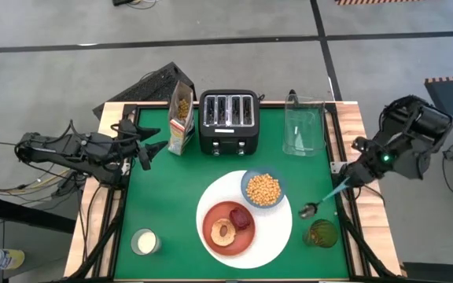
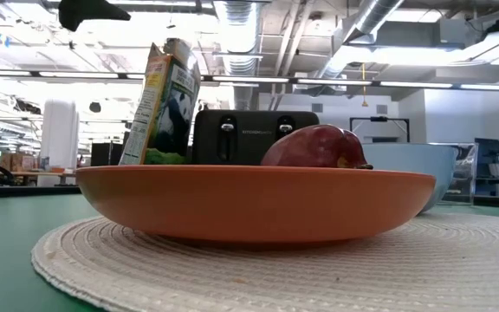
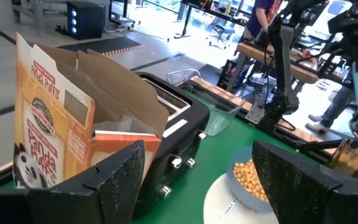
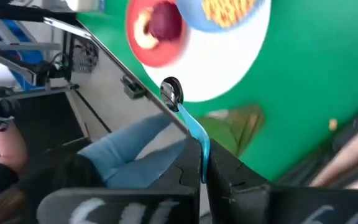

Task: Arrange a breakfast setting
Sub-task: Put the blue spoon on the white table mat

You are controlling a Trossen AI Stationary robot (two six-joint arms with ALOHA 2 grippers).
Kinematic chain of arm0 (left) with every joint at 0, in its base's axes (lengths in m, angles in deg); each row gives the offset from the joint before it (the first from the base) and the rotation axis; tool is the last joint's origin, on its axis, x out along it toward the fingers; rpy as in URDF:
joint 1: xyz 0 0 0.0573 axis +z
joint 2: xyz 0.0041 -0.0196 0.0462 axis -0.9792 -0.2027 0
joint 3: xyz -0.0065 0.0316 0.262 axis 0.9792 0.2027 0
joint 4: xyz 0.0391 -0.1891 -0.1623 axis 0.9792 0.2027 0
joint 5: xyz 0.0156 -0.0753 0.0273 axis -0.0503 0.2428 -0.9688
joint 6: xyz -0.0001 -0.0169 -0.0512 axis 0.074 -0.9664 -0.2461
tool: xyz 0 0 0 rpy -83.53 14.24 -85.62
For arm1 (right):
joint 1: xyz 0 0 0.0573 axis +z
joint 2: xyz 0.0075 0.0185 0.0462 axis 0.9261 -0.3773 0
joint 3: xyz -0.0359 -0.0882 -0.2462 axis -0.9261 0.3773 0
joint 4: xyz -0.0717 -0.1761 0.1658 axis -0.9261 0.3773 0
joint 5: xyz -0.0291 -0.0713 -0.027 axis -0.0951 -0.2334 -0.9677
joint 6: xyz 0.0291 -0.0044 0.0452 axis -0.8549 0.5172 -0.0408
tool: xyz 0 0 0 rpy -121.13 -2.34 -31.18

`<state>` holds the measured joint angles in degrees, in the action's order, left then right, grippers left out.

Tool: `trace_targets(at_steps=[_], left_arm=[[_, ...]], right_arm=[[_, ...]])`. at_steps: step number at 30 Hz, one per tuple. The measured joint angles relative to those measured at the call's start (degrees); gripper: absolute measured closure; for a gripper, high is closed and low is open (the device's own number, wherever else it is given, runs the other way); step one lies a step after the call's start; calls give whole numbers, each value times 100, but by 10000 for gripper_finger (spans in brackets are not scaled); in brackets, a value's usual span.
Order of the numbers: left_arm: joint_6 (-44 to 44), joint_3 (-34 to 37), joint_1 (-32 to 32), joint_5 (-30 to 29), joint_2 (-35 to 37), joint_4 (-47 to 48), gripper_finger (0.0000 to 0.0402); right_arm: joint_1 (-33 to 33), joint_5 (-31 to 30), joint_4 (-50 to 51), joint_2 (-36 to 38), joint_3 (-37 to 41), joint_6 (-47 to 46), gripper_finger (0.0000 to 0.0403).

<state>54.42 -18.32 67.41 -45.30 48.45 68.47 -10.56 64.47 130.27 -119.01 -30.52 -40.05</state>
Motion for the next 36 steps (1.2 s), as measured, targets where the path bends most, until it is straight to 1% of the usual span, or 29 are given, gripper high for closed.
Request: trace_targets(at_steps=[5,8,12,16,21,25,28,32,36], left_arm=[[-99,0,-2,0,-3,0,119],[-101,0,-2,2,-37,0,119],[-97,0,-1,6,-123,0,119],[-90,-2,0,108,-250,17,119],[-86,-2,-1,210,-421,32,119],[-84,-2,0,391,-495,9,119],[-88,-2,0,532,-497,-54,119],[6,-2,-1,686,-440,-214,119],[111,-2,0,728,-360,-340,119]], right_arm=[[-286,-435,-7,-53,55,862,379],[-604,-473,-4,-205,269,1167,380],[-982,-239,-42,-507,689,1748,380],[-1351,73,-596,-670,954,2471,379],[-1892,308,-1038,-959,1016,3159,380],[-2378,988,-1120,-1228,1016,3784,380],[-2681,1489,-1285,-1445,1016,4421,379],[-3026,1649,-1408,-1650,1016,5037,379],[-3321,1814,-1544,-1773,1123,5449,379]])
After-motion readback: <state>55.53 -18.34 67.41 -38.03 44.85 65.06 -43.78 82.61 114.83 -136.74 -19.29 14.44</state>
